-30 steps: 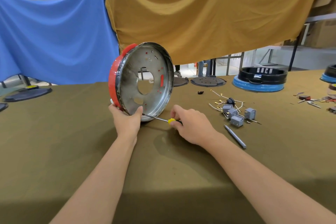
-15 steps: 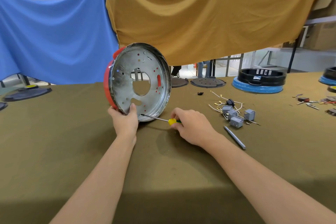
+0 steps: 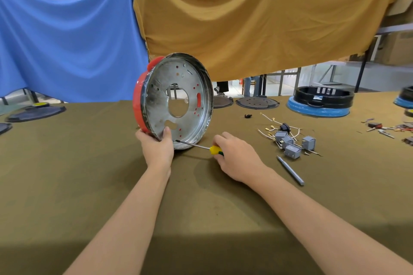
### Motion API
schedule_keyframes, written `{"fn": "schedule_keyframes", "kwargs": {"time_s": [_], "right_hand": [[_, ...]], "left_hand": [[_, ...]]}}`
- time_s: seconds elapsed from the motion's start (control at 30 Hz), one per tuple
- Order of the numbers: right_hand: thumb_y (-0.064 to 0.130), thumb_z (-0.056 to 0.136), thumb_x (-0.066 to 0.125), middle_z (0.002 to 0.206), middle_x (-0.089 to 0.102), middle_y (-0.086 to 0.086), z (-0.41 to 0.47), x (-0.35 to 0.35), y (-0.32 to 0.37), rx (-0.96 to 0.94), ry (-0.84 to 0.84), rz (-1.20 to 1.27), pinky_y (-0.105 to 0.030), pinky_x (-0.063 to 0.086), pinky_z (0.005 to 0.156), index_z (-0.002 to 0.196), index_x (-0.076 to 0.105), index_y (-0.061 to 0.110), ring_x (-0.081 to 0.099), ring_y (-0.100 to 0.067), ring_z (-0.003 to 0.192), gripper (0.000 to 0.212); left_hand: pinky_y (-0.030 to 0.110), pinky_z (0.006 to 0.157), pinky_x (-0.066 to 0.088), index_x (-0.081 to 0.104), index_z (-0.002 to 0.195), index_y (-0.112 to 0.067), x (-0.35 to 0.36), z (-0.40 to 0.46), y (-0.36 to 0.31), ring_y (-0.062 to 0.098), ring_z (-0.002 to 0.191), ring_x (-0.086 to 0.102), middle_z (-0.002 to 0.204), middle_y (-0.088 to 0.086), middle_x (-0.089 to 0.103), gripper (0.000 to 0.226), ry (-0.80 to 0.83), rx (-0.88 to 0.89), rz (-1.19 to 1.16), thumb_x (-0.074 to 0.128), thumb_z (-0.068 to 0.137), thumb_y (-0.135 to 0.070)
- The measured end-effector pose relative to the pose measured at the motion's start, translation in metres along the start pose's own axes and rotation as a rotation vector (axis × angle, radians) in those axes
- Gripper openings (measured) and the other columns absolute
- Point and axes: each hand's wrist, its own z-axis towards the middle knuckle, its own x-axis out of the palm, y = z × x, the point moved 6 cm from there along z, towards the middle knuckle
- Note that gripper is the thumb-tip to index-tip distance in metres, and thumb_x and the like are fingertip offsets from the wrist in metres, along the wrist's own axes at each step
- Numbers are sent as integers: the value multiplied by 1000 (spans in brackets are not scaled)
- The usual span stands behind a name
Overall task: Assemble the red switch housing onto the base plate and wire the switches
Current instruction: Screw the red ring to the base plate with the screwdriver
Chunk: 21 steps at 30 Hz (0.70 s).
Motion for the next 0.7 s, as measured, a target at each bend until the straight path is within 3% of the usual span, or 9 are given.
{"fn": "schedule_keyframes", "kwargs": {"time_s": [0.17, 0.33, 0.47, 0.57, 0.7], "right_hand": [[20, 100, 49, 113, 58, -1, 1, 3, -3, 14, 35, -73, -39, 48, 76, 120, 58, 17, 58, -29, 106, 22], [20, 98, 51, 113, 66, -2, -2, -1, 3, -48, 3, 12, -43, 49, 77, 128, 45, 20, 60, -33, 102, 30], [18, 88, 62, 116, 49, -2, -5, -4, 6, -56, 20, 126, -46, 52, 73, 119, 39, 24, 60, -34, 84, 39], [12, 85, 61, 110, 53, -4, -3, -6, 4, -44, 8, 123, -48, 52, 75, 116, 41, 21, 59, -35, 86, 38], [26, 93, 57, 108, 64, 0, -2, -12, 5, -111, -68, -14, -43, 51, 73, 120, 45, 21, 63, -32, 89, 30]], "left_hand": [[26, 89, 41, 35, 115, -24, 1, -3, -6, 16, 102, 60, 114, -2, 61, 36, 8, 78, 56, 64, 94, -18], [25, 87, 41, 35, 114, -25, 2, -3, -9, 14, 100, 60, 113, -4, 60, 36, 19, 111, 73, 63, 94, -16], [19, 78, 38, 36, 112, -27, 1, -3, -8, 11, 96, 59, 110, -6, 60, 35, 4, 87, 69, 63, 93, -19], [20, 81, 38, 36, 113, -27, 1, -2, -7, 12, 98, 59, 112, -5, 61, 34, 9, 81, 59, 63, 93, -18], [26, 88, 41, 37, 114, -26, 0, 0, -5, 17, 103, 60, 117, -1, 62, 35, -3, 67, 45, 63, 93, -18]]}}
